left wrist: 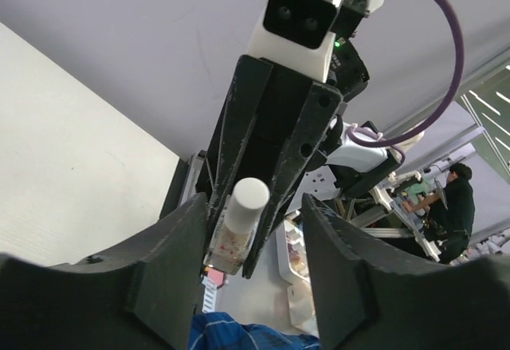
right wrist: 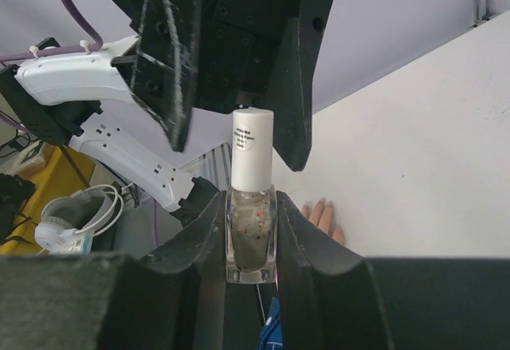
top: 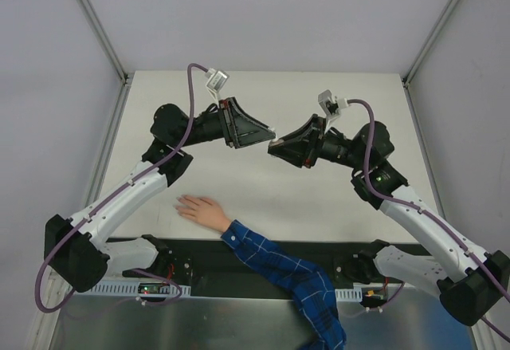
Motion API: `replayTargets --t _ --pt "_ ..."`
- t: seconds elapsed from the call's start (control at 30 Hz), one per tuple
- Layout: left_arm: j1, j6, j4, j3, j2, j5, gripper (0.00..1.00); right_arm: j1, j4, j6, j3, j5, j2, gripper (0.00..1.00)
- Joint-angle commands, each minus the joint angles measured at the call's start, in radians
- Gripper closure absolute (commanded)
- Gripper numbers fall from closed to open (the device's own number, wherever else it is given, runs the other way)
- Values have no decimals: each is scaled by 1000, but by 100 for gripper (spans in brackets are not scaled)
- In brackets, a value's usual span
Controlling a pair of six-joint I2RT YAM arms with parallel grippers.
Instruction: Paint the nails
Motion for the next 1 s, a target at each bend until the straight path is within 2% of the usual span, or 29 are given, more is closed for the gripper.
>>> replayTargets --t 0.0,0.1,0.13,0.17,0.23,0.27,0.3,0.33,0.37,0.4,0.43,0.47,0.53,0.73,0.83,0.9,0.93,0.97 --pt "-3 -18 57 18 18 48 55 -7 101 24 18 -23 2 100" --pt "-9 -3 35 35 16 48 67 -6 100 20 19 -18 5 100" --pt "-11 16 26 41 16 45 74 -6 89 18 18 -15 3 100" --pt "-17 28 14 57 16 40 88 -4 75 -5 18 6 0 100" --pt "-29 112 -105 86 10 13 100 5 -2 -44 21 49 -18 100" --pt "-38 158 -171 127 4 -15 100 19 -62 -81 44 159 -30 100" --pt "-75 210 -366 155 -10 -135 100 45 -131 -202 62 248 -43 100" --pt "-99 320 -462 182 -20 -229 100 141 -273 -273 87 363 -70 100" --pt "-141 368 -553 224 -31 -338 100 216 -325 -348 119 695 -81 100" --pt "-209 396 -607 235 -49 -582 100 302 -348 -482 128 902 -89 100" --pt "-236 408 -664 241 -54 -654 100 450 -347 -534 136 1074 -87 100" --pt "-244 404 -667 249 -54 -691 100 508 -330 -592 142 1314 -74 100" --pt "-259 387 -667 253 -47 -722 100 607 -255 -711 136 1402 -63 100" --pt "-279 369 -667 288 -25 -739 100 620 -242 -749 131 1337 -51 100" --pt "-279 384 -666 288 -43 -738 100 564 -296 -708 130 1199 -78 100" --pt "-277 404 -660 281 -66 -713 66 496 -331 -619 124 1001 -100 100" --pt "-273 422 -647 273 -77 -696 53 420 -351 -585 119 932 -122 100" --pt "-261 434 -634 253 -88 -670 36 380 -357 -559 104 781 -132 100"
